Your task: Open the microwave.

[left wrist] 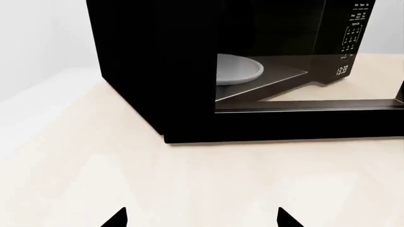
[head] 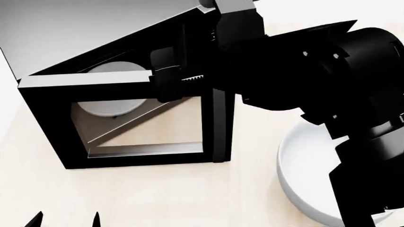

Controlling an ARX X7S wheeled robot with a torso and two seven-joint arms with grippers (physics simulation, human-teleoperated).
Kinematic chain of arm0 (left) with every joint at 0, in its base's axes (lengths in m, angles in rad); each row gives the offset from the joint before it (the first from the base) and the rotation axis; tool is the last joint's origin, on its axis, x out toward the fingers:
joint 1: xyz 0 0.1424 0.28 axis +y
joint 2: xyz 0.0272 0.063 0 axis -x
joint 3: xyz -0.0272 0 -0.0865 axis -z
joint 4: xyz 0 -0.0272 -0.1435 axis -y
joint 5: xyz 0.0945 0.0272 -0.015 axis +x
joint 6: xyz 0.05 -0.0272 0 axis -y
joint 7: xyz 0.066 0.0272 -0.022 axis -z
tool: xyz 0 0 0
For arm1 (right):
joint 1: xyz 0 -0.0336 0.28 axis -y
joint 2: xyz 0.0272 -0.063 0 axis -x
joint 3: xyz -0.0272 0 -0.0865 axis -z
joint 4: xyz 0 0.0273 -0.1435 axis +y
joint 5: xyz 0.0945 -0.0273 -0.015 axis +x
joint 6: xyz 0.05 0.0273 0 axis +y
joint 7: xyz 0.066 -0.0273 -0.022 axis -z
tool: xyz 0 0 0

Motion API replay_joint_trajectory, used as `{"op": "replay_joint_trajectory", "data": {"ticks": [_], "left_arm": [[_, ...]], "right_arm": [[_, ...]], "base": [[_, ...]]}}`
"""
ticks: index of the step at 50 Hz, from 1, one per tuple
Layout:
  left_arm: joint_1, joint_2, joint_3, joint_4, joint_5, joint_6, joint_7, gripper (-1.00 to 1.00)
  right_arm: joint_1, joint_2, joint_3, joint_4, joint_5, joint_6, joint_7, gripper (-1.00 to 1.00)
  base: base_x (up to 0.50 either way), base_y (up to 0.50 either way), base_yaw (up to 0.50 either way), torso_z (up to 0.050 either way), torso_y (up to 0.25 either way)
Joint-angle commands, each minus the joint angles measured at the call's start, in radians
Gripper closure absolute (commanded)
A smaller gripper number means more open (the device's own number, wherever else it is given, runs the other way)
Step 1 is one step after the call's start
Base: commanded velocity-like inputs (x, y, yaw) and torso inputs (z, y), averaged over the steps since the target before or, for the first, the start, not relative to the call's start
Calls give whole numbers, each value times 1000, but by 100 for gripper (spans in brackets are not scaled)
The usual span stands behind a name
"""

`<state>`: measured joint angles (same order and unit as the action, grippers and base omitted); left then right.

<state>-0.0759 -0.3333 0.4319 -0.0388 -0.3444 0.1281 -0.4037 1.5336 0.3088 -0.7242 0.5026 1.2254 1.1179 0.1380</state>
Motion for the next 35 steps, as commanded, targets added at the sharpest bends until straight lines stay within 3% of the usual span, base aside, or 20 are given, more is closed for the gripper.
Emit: {"op": "replay_joint_trajectory", "data": {"ticks": [1, 35], "left_arm": [[1, -1, 5, -4, -20, -1, 9, -100], [-1, -5, 11, -2, -25, -1, 5, -100]], "right_arm": [[-49, -1, -13, -30, 39, 8, 17, -100], [-182, 34, 52, -224, 177, 23, 129, -100]], "base": [[0, 0, 0, 0, 0], [0, 0, 1, -1, -3]]}}
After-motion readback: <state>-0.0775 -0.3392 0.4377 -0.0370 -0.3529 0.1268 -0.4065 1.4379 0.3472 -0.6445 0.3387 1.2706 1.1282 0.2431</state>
